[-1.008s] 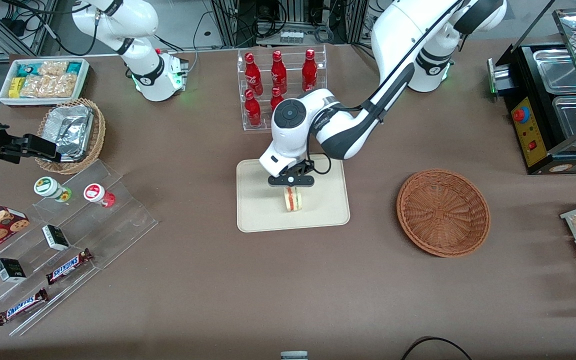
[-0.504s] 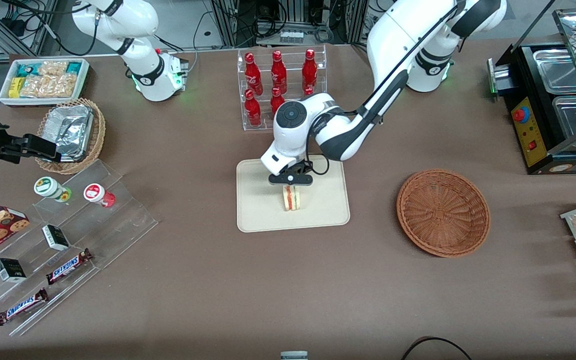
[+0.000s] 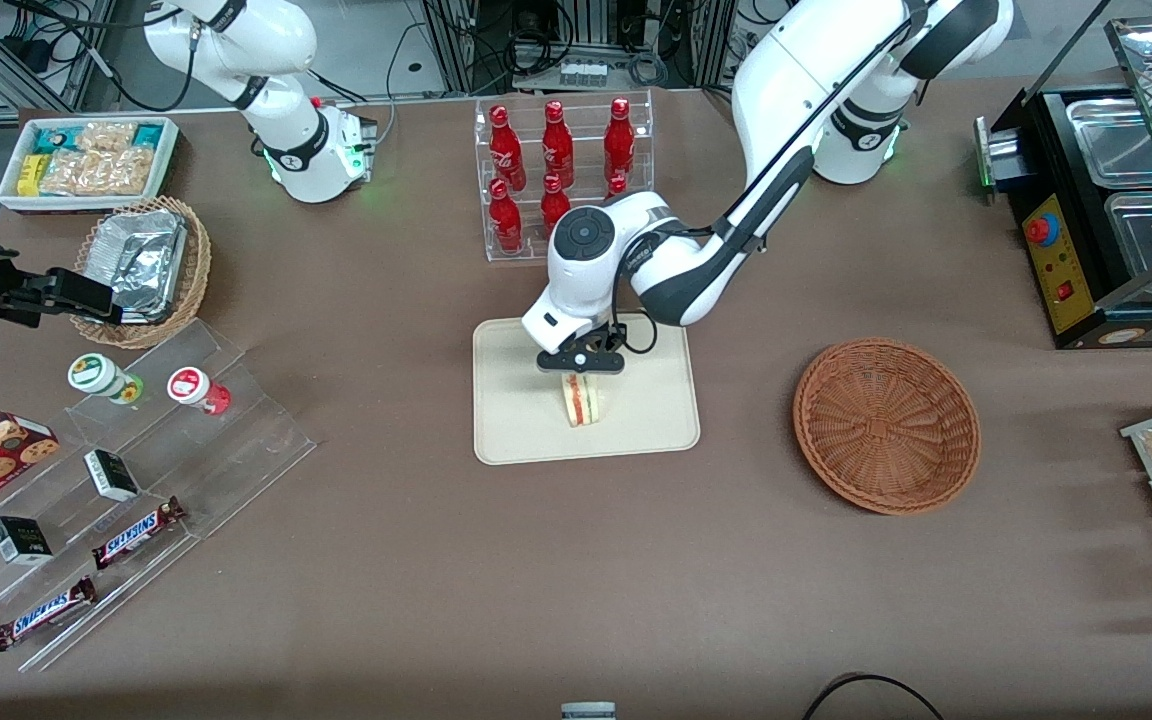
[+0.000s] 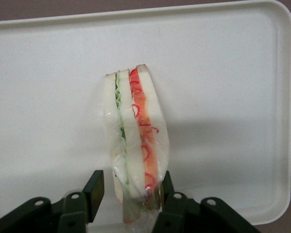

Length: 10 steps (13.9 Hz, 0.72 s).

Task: Place sandwich from basket to tray
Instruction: 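Open the left gripper to release the sandwich on the tray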

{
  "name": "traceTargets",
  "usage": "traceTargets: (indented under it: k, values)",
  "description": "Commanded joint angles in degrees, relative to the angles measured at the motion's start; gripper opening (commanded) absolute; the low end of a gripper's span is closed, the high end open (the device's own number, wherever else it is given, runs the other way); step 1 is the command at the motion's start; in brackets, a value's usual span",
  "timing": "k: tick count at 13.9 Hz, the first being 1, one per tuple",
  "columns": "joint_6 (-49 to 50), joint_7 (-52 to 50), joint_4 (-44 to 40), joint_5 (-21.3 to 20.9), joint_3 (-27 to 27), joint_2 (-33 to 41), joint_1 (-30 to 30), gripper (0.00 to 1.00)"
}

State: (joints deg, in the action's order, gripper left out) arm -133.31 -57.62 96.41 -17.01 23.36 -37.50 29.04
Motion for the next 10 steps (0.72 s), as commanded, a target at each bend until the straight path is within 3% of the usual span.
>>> traceTargets:
  k: [1,10]
  values:
    - [2.16,-1.62,-0.61,-0.84,-0.51,2.33,-0.04,1.00]
    - [23.08,0.04,-2.72,3.30,-0.33,18.32,-10.14,1.00]
